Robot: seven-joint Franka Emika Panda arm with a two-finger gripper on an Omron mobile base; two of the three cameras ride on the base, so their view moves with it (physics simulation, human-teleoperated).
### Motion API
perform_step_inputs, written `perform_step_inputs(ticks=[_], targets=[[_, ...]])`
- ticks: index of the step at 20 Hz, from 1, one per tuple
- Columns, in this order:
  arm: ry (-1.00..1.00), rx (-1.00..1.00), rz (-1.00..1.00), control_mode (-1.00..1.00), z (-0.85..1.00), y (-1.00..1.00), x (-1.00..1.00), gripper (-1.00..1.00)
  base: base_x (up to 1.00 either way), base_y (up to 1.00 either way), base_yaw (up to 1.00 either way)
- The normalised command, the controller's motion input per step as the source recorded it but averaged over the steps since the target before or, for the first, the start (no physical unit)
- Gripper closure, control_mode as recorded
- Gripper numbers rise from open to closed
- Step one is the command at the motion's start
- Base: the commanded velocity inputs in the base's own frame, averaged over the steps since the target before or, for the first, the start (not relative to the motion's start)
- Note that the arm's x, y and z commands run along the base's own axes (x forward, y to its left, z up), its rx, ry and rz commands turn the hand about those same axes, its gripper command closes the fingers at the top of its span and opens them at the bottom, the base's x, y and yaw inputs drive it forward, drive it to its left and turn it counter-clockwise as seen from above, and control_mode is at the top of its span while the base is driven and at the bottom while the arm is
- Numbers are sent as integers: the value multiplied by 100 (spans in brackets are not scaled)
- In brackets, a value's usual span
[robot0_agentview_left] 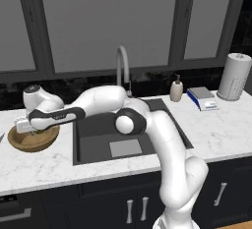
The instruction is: Pick the lime from the sink and place it in the bowl. Then pick the bowl and place it in the microwave. Then close the microwave door and press the start button.
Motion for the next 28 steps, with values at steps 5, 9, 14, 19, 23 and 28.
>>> perform_step_inputs(ticks=[5,9,14,19,23,28], targets=[[3,0,0,-100,-22,14,25,100,0,0,0],[3,0,0,-100,-26,16,19,100,0,0,0],[2,0,0,-100,-21,17,14,100,0,0,0],[3,0,-1,-100,-16,21,2,-100,0,0,0],[4,0,-1,-100,-9,-5,-3,-100,0,0,0],[1,0,-1,-100,-7,-34,-14,-100,0,0,0]])
